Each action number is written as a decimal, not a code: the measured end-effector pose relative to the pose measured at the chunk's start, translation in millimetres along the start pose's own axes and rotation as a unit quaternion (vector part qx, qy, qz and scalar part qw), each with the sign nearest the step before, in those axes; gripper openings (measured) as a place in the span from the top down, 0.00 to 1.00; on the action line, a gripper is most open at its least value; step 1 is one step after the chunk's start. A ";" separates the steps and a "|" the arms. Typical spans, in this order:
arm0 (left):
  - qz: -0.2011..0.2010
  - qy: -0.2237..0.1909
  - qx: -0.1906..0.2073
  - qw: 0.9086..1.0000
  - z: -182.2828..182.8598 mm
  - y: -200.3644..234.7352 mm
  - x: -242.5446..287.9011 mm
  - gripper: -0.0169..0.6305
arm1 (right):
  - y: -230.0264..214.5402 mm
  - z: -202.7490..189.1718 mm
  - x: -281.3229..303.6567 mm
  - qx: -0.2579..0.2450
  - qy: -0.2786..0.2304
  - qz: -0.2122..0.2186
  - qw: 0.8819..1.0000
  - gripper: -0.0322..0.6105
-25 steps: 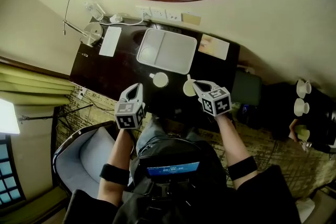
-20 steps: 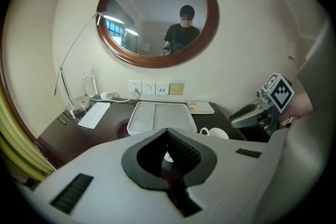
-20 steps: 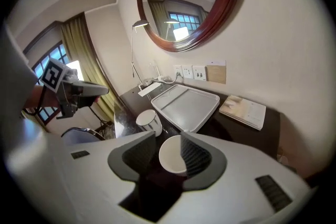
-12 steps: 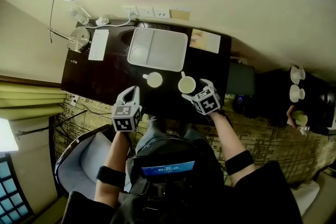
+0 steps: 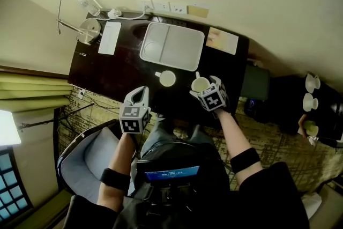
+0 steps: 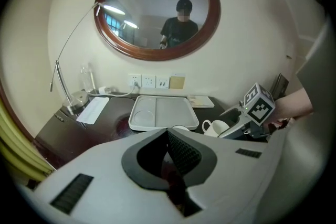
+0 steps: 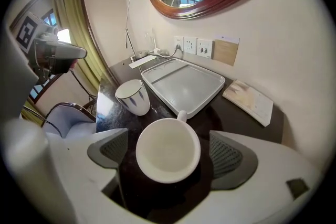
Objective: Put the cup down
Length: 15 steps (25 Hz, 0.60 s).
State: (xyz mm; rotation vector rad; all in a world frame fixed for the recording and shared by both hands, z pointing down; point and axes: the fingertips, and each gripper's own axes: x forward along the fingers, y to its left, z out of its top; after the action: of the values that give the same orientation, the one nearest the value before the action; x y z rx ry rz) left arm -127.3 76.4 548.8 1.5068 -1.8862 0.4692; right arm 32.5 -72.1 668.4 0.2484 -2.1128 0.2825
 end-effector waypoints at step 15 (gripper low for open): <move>0.024 0.003 -0.007 1.000 -13.0 15.5 -4.4 0.97 | 5.4 -7.8 22.3 -0.024 0.025 -0.001 0.999 0.28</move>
State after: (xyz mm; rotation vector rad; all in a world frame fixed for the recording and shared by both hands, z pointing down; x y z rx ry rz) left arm -138.0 92.2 557.0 1.4532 -1.9213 0.4813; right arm 25.5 -66.1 690.9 0.2133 -2.0666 0.2350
